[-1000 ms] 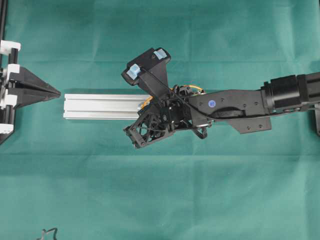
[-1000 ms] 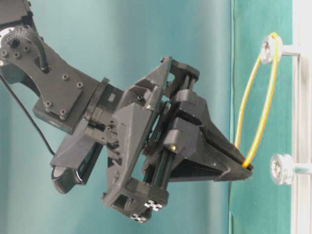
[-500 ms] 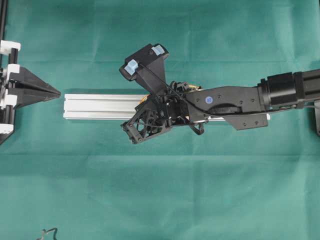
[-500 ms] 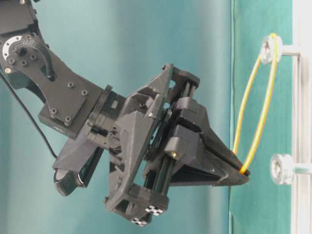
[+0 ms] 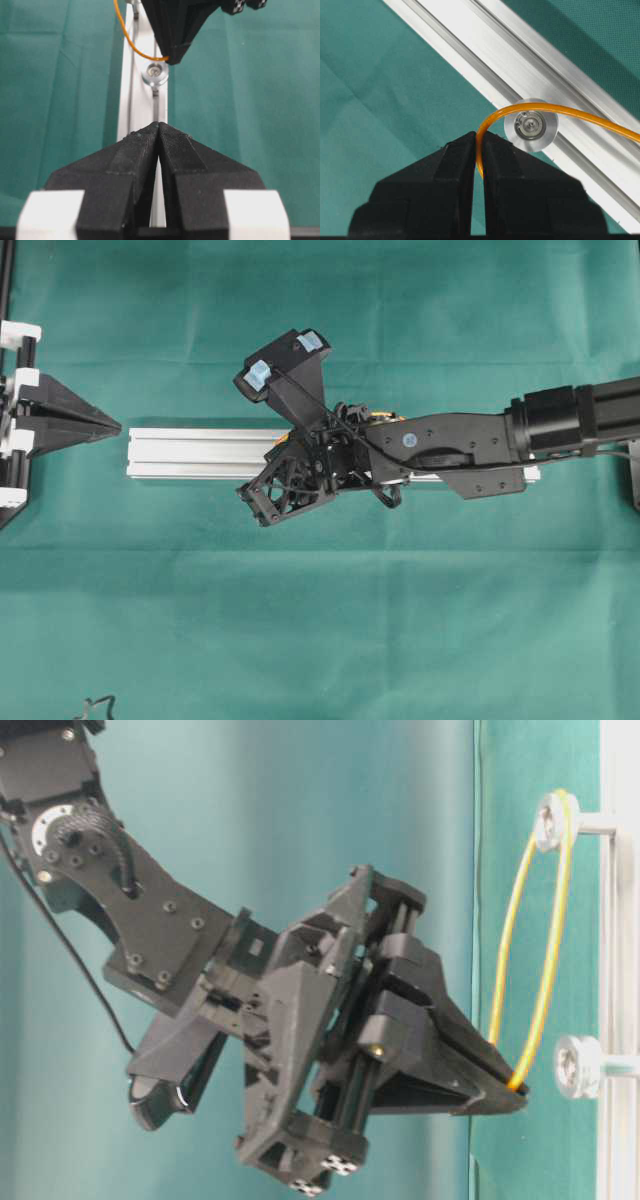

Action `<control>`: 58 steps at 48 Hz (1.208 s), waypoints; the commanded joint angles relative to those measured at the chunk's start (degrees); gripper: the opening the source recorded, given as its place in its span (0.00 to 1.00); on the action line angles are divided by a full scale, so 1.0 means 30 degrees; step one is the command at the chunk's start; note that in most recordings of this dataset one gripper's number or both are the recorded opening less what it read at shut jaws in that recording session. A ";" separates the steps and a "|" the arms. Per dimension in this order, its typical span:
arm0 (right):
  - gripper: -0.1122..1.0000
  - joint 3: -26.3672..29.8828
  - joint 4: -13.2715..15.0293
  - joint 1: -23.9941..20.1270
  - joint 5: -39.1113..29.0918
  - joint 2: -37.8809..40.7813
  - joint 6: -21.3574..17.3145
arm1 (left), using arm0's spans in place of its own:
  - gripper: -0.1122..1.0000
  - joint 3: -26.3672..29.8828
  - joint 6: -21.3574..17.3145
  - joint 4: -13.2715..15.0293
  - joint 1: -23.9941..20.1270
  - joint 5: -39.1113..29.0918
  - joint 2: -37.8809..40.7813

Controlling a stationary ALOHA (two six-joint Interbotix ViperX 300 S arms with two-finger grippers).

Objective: Hook the rubber onto the shaft.
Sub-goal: 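Rotate the right gripper and stretch the ring left toward the left knob, then pull the ring down past the left knob with the right gripper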

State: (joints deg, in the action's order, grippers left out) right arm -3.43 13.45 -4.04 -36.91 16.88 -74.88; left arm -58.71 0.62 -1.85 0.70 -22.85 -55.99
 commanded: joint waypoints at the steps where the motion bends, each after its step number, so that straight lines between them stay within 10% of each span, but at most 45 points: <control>1: 0.16 0.0615 0.0117 -0.0059 0.0293 -0.0322 0.0029 | 0.10 0.0586 0.0000 -0.0029 0.0029 0.0059 0.0117; 58: 0.16 0.0674 0.0410 0.0469 0.1230 0.0498 0.0029 | 0.10 0.0557 -0.0029 -0.0029 0.0000 0.0059 0.0117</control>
State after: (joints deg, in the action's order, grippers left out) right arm -3.34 14.50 -2.72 -33.84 19.51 -74.97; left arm -58.71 0.62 -1.85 0.62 -22.85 -55.99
